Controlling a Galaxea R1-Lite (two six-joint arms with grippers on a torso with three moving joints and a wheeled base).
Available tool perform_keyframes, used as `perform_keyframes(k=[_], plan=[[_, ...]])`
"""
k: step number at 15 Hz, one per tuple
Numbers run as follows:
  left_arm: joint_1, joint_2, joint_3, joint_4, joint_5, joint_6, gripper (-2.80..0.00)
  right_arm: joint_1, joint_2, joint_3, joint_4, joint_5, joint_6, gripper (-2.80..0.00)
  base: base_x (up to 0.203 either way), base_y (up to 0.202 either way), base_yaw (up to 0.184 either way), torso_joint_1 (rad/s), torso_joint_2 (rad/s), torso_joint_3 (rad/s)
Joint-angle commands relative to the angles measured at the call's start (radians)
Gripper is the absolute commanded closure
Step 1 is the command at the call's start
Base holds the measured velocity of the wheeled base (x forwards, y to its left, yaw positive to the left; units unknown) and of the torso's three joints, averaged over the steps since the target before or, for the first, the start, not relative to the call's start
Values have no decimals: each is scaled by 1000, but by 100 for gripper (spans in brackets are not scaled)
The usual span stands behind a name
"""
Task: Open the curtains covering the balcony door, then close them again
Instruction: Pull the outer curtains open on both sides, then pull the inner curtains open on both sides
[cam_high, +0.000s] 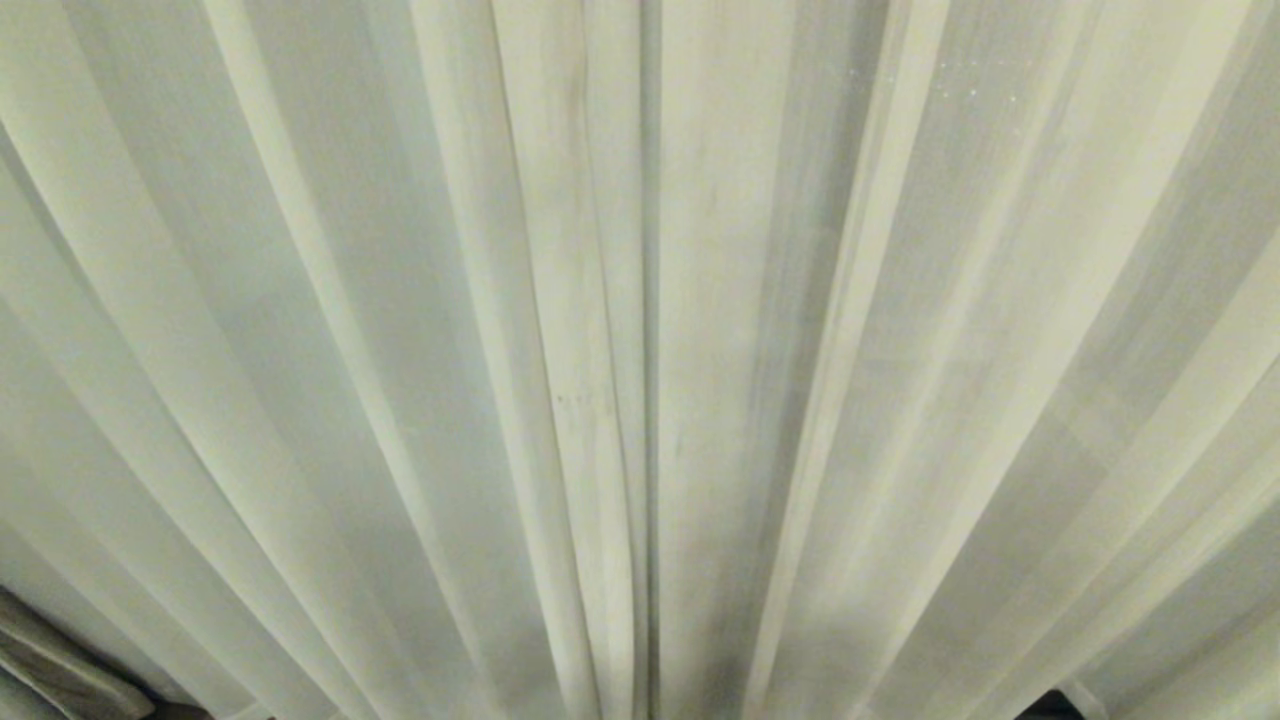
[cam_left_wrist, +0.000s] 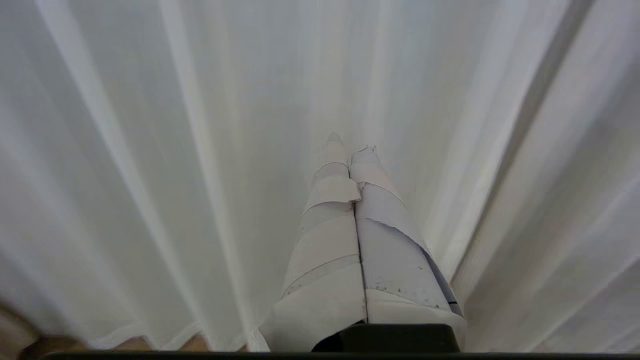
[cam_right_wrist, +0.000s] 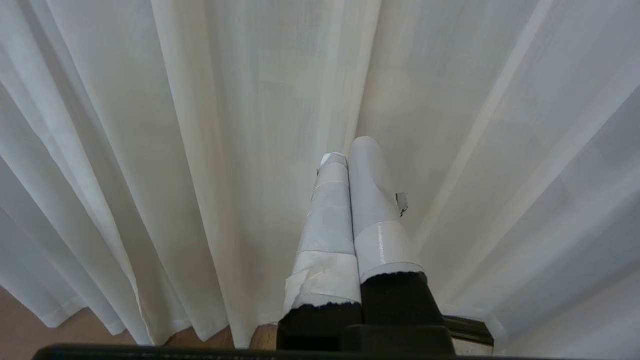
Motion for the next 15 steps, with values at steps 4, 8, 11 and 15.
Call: perform_keyframes(k=[4,8,11,15], plan=[[-5,181,-140,-4,-66,-3,0,0,2,0,0,1,-1,0,0,0,0,0,0,0],[-20,471,-324,-70,-182,-2,0,2,2,0,0,1,-1,0,0,0,0,0,0,0],[-37,651,-495,-107,-315,0,0,0,2,0,0,1,-1,0,0,0,0,0,0,0],[-133,840,-634,-122,-370,3,0,2,2,0,0,1,-1,0,0,0,0,0,0,0]])
